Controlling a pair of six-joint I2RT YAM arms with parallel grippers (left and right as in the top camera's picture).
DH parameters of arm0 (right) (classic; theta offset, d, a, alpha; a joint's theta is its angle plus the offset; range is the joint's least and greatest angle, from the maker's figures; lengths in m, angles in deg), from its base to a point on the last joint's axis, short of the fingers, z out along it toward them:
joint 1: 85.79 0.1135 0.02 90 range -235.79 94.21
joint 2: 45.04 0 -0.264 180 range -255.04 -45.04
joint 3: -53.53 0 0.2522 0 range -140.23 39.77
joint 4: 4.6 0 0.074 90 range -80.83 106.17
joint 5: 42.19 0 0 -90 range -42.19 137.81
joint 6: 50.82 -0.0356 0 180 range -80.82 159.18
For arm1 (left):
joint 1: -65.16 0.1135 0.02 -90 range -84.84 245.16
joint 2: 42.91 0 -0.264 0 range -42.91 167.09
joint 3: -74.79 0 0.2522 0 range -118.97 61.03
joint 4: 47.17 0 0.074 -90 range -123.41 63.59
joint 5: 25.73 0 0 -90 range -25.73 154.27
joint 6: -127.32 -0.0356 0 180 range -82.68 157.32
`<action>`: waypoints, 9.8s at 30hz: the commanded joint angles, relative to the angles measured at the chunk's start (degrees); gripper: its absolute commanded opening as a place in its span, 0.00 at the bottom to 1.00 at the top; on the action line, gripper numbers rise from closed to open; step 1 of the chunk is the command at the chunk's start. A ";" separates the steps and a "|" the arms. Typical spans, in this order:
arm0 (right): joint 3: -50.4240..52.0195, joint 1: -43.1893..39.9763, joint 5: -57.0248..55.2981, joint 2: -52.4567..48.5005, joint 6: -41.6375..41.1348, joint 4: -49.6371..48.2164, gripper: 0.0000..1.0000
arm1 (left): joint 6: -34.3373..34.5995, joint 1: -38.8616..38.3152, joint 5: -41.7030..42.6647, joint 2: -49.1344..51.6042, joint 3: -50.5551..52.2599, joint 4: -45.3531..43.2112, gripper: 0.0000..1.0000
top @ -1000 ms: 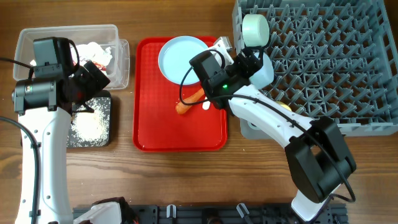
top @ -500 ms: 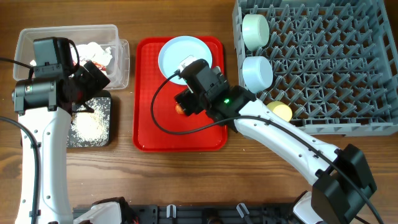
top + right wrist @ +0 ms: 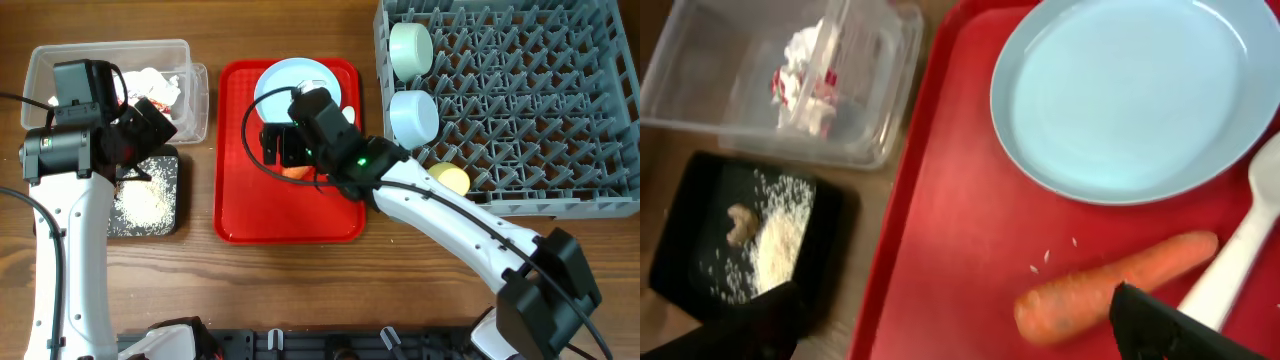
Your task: Sort waste into correct bins and load items into the dishwasher rack
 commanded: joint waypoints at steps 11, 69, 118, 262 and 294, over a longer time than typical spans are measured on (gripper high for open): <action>-0.20 0.09 -4.81 -8.87 -9.70 4.76 0.92 | 0.55 0.37 0.04 -0.50 -0.39 0.04 1.00; -1.22 -22.84 -2.29 8.57 7.76 20.79 1.00 | -31.67 -25.88 12.31 26.97 1.31 -5.05 0.87; -1.22 -22.86 -4.17 8.57 12.63 21.33 1.00 | 31.32 7.30 -9.51 21.66 13.22 -17.64 0.48; -4.15 -11.23 4.98 -6.84 9.77 4.13 0.04 | -14.75 -13.35 12.94 8.44 0.17 -11.08 1.00; -0.83 -39.63 -21.38 0.33 -42.47 35.63 0.04 | -14.75 -13.35 12.94 8.44 0.17 -11.08 1.00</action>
